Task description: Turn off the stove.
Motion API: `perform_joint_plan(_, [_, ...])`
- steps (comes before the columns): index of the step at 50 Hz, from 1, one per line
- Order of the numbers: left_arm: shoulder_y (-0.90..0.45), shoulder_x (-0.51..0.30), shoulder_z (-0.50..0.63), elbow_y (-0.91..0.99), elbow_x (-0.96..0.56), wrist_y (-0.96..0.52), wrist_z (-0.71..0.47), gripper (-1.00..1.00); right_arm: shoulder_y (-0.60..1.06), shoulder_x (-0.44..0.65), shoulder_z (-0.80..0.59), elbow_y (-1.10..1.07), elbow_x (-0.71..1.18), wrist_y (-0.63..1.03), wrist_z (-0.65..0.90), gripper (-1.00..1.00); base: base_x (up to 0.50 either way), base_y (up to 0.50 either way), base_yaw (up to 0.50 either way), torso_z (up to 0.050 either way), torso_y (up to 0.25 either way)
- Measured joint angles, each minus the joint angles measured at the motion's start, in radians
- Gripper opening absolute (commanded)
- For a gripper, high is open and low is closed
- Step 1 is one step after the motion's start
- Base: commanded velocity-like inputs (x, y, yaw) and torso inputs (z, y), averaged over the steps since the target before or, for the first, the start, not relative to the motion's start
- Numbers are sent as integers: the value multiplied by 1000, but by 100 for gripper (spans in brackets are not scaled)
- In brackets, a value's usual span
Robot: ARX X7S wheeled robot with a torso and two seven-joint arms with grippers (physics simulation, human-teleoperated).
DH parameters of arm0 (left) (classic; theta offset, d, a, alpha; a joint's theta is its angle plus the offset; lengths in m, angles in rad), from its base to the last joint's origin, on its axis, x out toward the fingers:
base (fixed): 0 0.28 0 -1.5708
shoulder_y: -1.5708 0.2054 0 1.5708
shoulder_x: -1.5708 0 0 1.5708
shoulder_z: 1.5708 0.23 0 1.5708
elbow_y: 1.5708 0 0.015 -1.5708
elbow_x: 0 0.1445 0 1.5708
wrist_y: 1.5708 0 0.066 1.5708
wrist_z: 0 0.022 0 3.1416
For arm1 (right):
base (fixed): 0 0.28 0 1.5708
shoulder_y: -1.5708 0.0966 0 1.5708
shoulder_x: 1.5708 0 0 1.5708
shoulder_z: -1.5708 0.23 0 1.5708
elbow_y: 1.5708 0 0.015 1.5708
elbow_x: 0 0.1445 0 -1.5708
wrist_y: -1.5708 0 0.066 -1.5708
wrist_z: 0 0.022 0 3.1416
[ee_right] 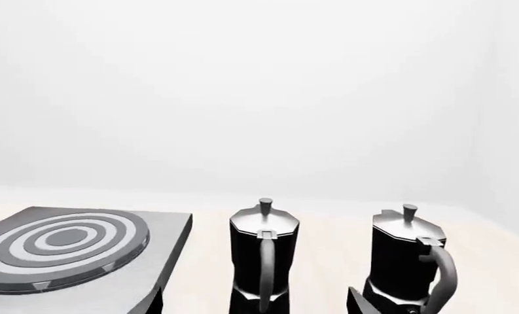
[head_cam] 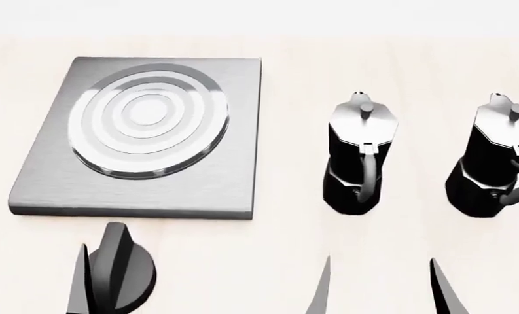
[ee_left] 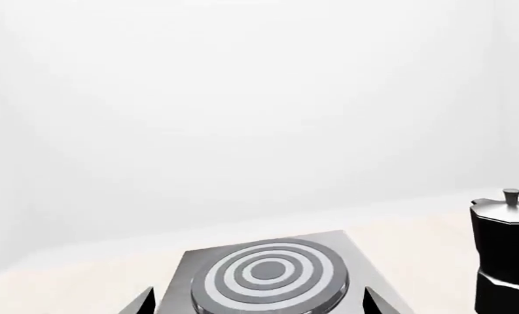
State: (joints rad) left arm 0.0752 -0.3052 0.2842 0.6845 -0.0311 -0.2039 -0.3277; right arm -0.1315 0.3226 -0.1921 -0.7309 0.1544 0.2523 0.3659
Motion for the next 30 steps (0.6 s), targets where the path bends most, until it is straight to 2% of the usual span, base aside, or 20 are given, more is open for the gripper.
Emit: perform_joint_plan(30, [0, -13, 16, 1, -7, 4, -11, 100, 3, 11, -11, 2, 6, 0, 13, 100, 0, 0, 0, 0, -115])
